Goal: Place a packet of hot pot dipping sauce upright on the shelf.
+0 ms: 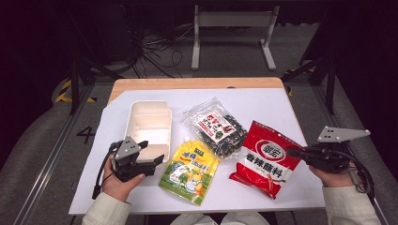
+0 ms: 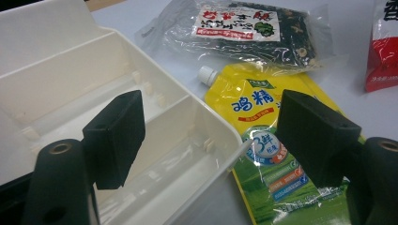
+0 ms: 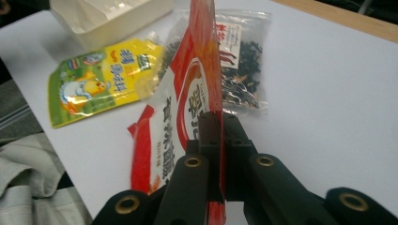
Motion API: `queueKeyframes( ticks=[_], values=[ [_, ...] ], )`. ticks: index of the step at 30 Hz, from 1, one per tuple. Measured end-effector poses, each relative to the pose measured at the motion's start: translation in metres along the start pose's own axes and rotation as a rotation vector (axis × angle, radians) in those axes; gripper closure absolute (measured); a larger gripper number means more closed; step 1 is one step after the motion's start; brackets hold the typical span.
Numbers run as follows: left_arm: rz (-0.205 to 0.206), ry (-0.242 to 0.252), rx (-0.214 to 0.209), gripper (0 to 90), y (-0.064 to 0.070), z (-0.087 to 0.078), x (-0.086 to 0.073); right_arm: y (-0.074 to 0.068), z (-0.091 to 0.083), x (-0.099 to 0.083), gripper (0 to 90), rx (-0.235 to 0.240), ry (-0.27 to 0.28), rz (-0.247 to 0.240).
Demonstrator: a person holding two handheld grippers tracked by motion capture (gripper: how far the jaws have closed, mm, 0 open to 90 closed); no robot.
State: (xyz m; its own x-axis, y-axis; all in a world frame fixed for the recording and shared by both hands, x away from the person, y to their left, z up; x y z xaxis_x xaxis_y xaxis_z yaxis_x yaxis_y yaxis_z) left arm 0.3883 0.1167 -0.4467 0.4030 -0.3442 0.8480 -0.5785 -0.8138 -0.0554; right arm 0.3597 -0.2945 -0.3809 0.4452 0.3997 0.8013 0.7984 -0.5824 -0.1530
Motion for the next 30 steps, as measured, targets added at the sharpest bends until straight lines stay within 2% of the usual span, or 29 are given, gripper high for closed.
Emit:
queueKeyframes(
  ticks=[7, 12, 17, 19, 23, 29, 30],
  values=[
    [0.008, -0.009, -0.004, 24.9, 0.002, 0.001, 0.0, -0.016, -0.005, 0.01, 88.8, 0.042, 0.018, -0.026],
    [0.005, -0.004, -0.01, 25.0, 0.005, 0.002, 0.001, -0.023, -0.006, 0.014, 88.8, 0.061, 0.025, -0.033],
    [0.024, -0.004, -0.022, 25.0, 0.011, 0.005, 0.006, -0.025, -0.007, 0.017, 88.8, 0.067, 0.036, -0.036],
    [0.043, 0.002, -0.036, 24.9, 0.02, 0.008, 0.012, -0.028, -0.009, 0.019, 88.8, 0.06, 0.038, -0.046],
    [0.051, 0.011, -0.056, 25.3, 0.029, 0.011, 0.018, -0.03, -0.012, 0.023, 88.8, 0.051, 0.047, -0.051],
    [0.092, 0.026, -0.129, 26.5, 0.055, 0.022, 0.026, -0.037, -0.016, 0.028, 88.8, 0.059, 0.073, -0.069],
    [0.096, 0.026, -0.151, 26.4, 0.062, 0.024, 0.027, -0.038, -0.016, 0.029, 88.8, 0.06, 0.075, -0.071]
  ],
)
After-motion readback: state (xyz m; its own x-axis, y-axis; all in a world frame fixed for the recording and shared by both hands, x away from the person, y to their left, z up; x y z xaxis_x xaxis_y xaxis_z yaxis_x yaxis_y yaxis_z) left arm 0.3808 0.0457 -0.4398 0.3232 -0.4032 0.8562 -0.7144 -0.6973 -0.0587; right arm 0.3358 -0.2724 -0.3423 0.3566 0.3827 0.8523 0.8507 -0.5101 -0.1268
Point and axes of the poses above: each handheld gripper's, and its own axes: z roughly forward along the jaws, x roughly out of its top, y roughly to its right, the point moved 10 cm from there along z, roughly forward along the jaws, and after that the axes turned 9 degrees about x, right-handed, at the moved point
